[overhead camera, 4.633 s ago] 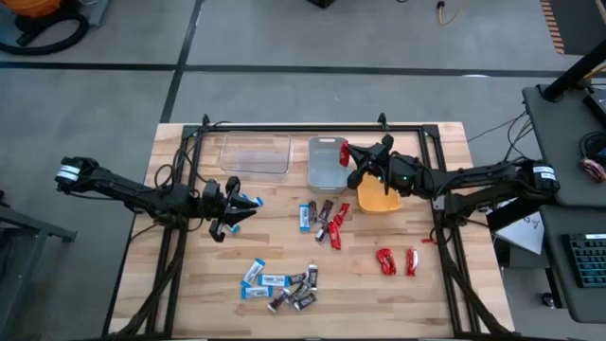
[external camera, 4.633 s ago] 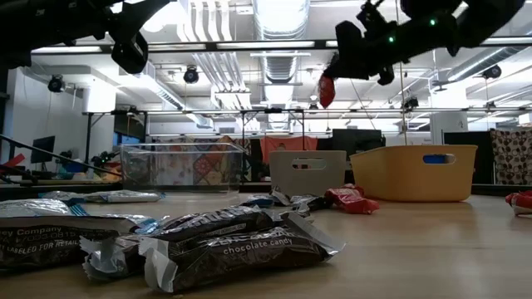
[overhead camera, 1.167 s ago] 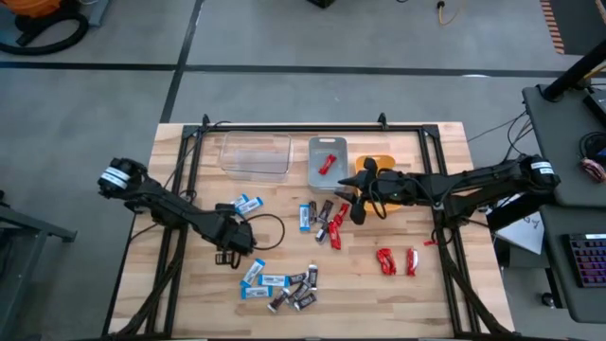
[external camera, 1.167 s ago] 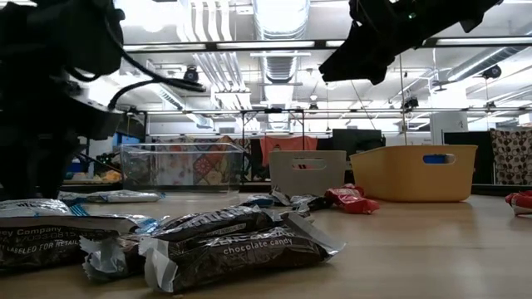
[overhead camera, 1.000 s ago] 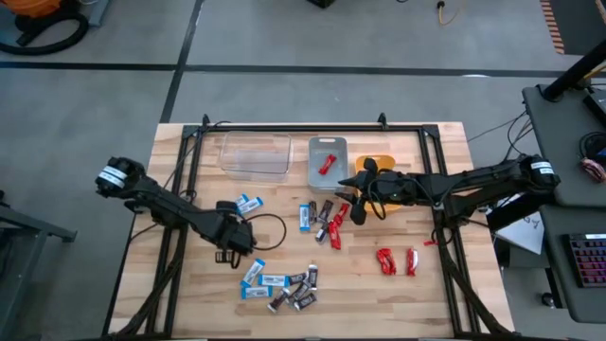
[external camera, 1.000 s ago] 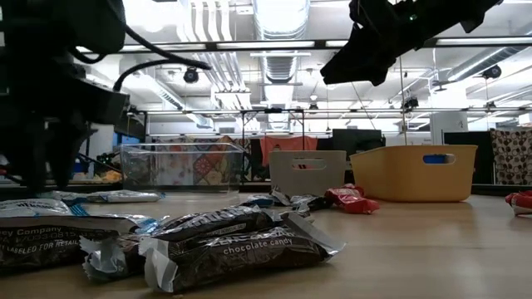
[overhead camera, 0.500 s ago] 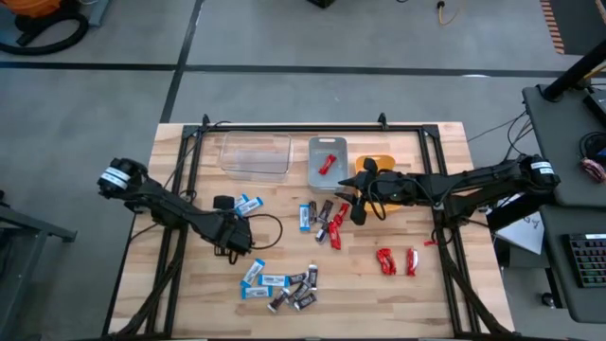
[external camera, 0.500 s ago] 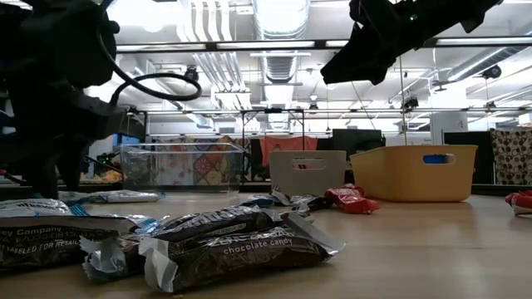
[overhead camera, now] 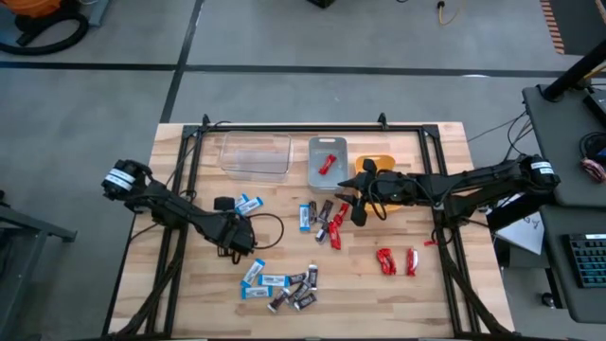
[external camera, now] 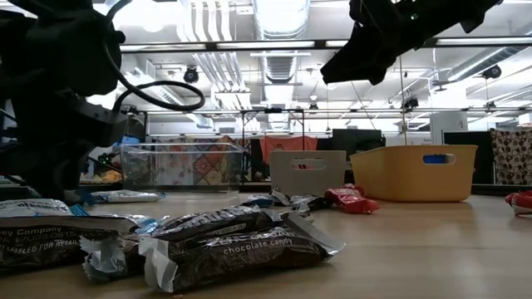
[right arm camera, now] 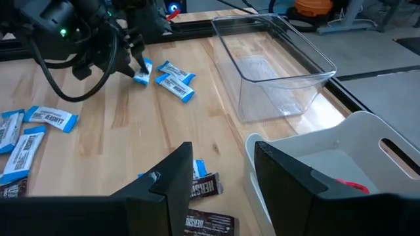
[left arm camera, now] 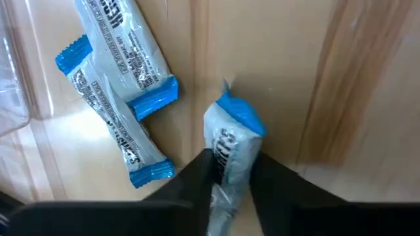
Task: Organize candy in baskets
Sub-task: Put the white chocolate into the transparent bin
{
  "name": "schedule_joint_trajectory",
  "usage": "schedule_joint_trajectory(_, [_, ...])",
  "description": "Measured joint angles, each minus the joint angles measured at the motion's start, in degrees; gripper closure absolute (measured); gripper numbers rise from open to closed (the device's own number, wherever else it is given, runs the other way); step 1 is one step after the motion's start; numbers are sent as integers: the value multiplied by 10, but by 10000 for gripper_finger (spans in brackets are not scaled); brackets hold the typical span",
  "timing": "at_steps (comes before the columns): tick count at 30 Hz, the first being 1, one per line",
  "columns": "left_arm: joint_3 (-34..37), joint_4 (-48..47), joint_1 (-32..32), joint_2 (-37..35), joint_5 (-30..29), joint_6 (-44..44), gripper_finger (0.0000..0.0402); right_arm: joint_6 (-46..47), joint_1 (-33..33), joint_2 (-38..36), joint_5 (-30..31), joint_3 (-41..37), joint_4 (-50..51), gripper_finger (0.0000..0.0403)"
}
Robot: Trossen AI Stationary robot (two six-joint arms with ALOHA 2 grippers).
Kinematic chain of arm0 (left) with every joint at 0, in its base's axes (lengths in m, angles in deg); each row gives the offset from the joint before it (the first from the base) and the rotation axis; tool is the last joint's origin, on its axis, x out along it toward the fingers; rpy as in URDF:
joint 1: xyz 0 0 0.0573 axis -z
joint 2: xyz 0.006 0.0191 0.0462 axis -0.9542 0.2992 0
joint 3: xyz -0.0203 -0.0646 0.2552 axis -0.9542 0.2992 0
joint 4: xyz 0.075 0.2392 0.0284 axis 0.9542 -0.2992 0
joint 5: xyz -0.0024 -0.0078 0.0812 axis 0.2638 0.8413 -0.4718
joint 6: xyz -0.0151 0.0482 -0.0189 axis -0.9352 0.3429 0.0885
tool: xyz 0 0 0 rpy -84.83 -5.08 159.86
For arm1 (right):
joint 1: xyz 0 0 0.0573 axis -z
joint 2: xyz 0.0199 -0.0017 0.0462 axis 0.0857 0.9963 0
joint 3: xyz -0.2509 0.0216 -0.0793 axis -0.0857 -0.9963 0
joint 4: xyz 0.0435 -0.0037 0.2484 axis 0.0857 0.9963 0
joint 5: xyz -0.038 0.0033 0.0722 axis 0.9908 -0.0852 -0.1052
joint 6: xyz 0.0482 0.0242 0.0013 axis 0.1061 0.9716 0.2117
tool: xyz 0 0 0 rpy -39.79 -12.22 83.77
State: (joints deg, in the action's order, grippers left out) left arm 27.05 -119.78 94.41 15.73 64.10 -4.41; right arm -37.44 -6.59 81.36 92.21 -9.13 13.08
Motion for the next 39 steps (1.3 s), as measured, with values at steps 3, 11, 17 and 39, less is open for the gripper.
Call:
schedule_joint_trajectory(3, [1, 1, 0, -1, -9, -2, 378, 0, 0, 0, 0, 0, 0, 249])
schedule_joint_trajectory(11, [-31, -9, 0, -17, 26, -18, 375, 5, -14, -8, -2, 0, -2, 255])
schedule_joint_trajectory(17, [-101, -11, 4, -39, 24, 25, 385, 25, -31, -26, -6, 0, -1, 267])
schedule_joint_trajectory(39, [-125, 213, -141, -212, -281, 195, 385, 66, -121, -42, -15, 0, -4, 315])
